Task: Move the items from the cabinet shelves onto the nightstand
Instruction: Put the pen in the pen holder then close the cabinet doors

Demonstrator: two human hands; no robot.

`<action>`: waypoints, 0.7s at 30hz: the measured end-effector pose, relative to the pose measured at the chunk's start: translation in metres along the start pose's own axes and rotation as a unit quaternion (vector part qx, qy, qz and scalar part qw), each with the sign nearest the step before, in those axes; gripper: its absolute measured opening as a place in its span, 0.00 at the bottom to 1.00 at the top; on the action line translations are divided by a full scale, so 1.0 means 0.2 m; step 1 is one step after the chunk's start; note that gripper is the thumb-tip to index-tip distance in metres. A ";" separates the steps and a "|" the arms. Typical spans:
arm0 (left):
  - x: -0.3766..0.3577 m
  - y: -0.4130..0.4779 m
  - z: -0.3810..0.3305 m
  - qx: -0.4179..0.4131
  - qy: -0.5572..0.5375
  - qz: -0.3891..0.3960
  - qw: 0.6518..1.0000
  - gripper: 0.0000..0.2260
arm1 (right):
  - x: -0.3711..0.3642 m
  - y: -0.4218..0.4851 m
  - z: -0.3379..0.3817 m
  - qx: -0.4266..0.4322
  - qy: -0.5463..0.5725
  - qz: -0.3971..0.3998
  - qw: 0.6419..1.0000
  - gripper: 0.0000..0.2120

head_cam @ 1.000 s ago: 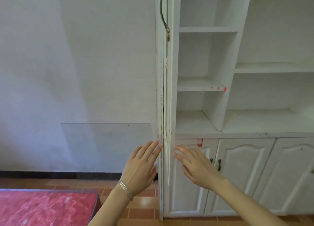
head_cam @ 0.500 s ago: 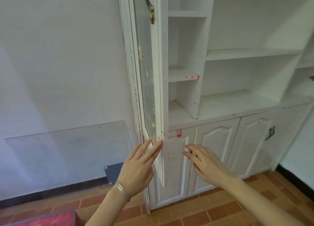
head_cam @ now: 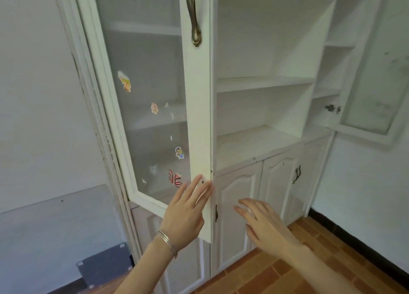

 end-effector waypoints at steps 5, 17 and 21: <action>-0.23 0.28 -0.01 0.009 0.005 -0.006 1.000 0.38 | -0.06 0.06 -0.38 -0.010 -0.011 0.012 1.000 0.25; -0.56 0.96 0.38 0.172 0.084 0.054 0.980 0.39 | -0.23 0.47 -0.91 0.069 -0.019 -0.004 0.997 0.27; -0.68 1.03 0.47 0.177 0.087 0.055 0.979 0.41 | -0.31 0.64 -1.01 0.069 -0.003 -0.015 0.998 0.29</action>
Point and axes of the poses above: each hand's wrist, its own y-axis towards the middle knuckle, its own x-axis out of the back of the hand, z = x × y, the point moved 8 cm from there along y, towards the middle knuckle, and after that the axes turned 3 degrees about -x, right-handed, at the moved point
